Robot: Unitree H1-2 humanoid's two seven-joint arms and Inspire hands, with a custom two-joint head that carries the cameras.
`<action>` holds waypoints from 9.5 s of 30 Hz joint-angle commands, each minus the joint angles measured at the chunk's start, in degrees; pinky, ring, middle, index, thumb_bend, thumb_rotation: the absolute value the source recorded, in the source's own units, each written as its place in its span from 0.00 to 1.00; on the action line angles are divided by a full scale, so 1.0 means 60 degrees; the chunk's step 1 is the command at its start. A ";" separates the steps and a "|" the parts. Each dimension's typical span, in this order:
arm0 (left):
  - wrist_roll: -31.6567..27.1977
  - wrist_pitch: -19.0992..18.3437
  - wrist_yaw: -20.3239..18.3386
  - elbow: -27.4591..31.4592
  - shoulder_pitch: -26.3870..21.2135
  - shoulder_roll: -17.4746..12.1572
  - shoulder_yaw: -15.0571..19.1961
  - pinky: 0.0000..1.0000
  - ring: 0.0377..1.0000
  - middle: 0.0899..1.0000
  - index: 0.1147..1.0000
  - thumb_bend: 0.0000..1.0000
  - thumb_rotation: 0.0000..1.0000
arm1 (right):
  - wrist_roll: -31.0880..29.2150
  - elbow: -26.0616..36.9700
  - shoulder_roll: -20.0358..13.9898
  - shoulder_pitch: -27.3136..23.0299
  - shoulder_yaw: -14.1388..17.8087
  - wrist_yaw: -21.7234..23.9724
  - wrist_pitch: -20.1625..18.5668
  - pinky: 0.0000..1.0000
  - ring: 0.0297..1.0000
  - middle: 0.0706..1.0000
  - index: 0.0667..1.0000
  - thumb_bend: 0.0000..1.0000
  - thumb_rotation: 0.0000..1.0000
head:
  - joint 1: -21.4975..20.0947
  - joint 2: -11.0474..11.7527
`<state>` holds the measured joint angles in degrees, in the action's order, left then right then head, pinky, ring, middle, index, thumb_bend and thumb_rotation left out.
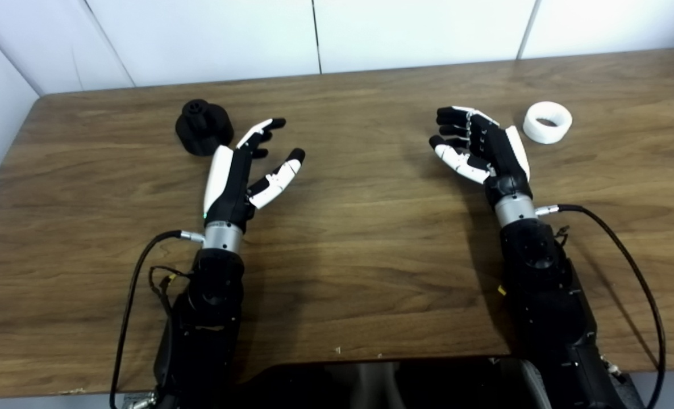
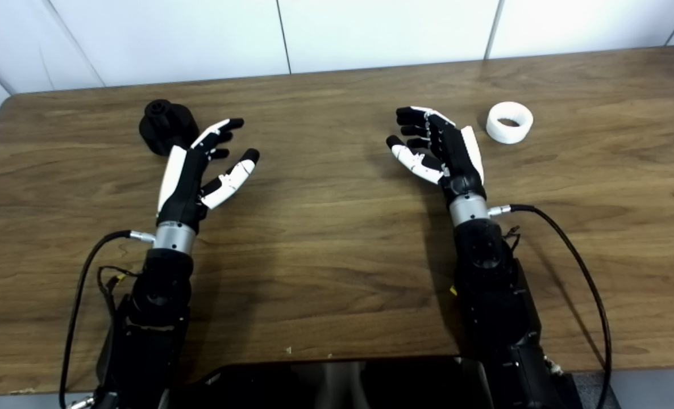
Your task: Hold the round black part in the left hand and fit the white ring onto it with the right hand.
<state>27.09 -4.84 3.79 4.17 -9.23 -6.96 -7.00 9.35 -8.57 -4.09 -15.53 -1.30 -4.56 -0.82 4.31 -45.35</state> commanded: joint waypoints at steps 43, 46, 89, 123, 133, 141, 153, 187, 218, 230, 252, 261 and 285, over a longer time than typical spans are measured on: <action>0.4263 -0.1160 0.0233 -0.0729 -0.1488 -0.3210 0.0707 1.00 1.00 1.00 1.00 0.95 0.65 | 0.0014 0.0264 -0.0120 -0.0508 0.0034 -0.0011 0.0401 0.69 0.73 0.70 0.68 0.50 0.22 | 0.0066 0.0066; 0.4255 -0.1103 0.0413 -0.1039 -0.1644 -0.3345 0.0688 1.00 1.00 1.00 0.98 0.97 0.65 | 0.0006 0.0216 -0.0133 -0.0513 0.0031 -0.0012 0.0474 0.68 0.73 0.70 0.68 0.50 0.22 | 0.0066 0.0066; 0.2801 -0.0685 0.0428 -0.3901 -0.2838 -0.3433 -0.0072 1.00 1.00 1.00 0.88 1.00 0.60 | 0.0158 0.0291 -0.0388 -0.0542 -0.0036 0.0051 0.0461 0.67 0.72 0.70 0.68 0.50 0.25 | -0.0066 0.0037; 0.2297 -0.0550 0.1553 -0.6042 -0.3722 -0.3175 -0.0390 1.00 1.00 1.00 0.84 1.00 0.60 | 0.0123 0.0363 -0.0477 -0.0542 0.0051 0.0060 0.0620 0.64 0.71 0.70 0.67 0.49 0.24 | -0.0229 0.0022; 0.2026 -0.0441 0.1546 -0.6174 -0.3839 -0.3013 -0.0439 1.00 1.00 1.00 0.84 1.00 0.59 | 0.0096 0.0423 -0.0451 -0.0504 0.0035 0.0089 0.0596 0.63 0.71 0.70 0.67 0.49 0.23 | -0.0260 -0.0015; 0.1984 -0.0555 0.1379 -0.6155 -0.3918 -0.2954 -0.0551 1.00 1.00 1.00 0.85 1.00 0.59 | 0.0181 0.0422 -0.0463 -0.0481 0.0012 0.0050 0.0643 0.63 0.71 0.70 0.67 0.49 0.24 | -0.0273 -0.0036; 0.1917 -0.0507 0.1423 -0.6211 -0.3980 -0.2896 -0.0759 1.00 1.00 1.00 0.85 1.00 0.61 | 0.0073 0.0473 -0.0437 -0.0452 0.0068 0.0059 0.0599 0.65 0.73 0.71 0.66 0.49 0.22 | -0.0341 -0.0034; 0.1449 -0.0179 0.2301 -0.7126 -0.4101 -0.2687 -0.0731 1.00 1.00 1.00 0.62 0.95 0.39 | -0.0211 0.0584 -0.0582 -0.0462 0.0246 0.0280 0.0493 0.69 0.75 0.72 0.66 0.50 0.22 | -0.0313 -0.0121; 0.1294 0.0217 0.2287 -0.6473 -0.3562 -0.2096 -0.1253 1.00 1.00 1.00 0.60 0.98 0.33 | -0.0138 0.0683 -0.0566 -0.0433 0.0271 0.0255 0.0420 0.68 0.75 0.72 0.66 0.50 0.21 | -0.0324 -0.0131; 0.1031 0.0398 0.1759 -0.6066 -0.3229 -0.1776 -0.1527 1.00 1.00 1.00 0.60 0.98 0.36 | -0.0116 0.0717 -0.0541 -0.0473 0.0330 0.0193 0.0343 0.68 0.74 0.72 0.65 0.50 0.21 | -0.0323 -0.0133; 0.0797 0.0950 0.0889 -0.4953 -0.2693 -0.1216 -0.2107 1.00 1.00 1.00 0.59 0.97 0.33 | 0.0085 0.0735 -0.0535 -0.0549 0.0361 0.0089 0.0373 0.65 0.71 0.70 0.64 0.51 0.24 | -0.0372 -0.0156; 0.0948 0.1136 0.0517 -0.4281 -0.2439 -0.1137 -0.2405 1.00 1.00 1.00 0.59 0.99 0.36 | 0.0064 0.0968 -0.0527 -0.0541 0.0398 0.0127 0.0110 0.66 0.72 0.71 0.65 0.50 0.25 | -0.0377 -0.0143; 0.1287 0.1635 -0.0534 -0.2369 -0.1323 -0.0816 -0.3193 1.00 1.00 1.00 0.57 1.00 0.39 | -0.0025 0.1026 -0.0507 -0.0541 0.0543 0.0076 0.0022 0.65 0.69 0.69 0.64 0.50 0.22 | -0.0417 -0.0158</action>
<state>33.58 3.95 1.78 -11.07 -17.02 -11.62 -25.59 9.42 -4.60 -7.03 -16.40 1.48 -3.58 -1.52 1.76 -46.23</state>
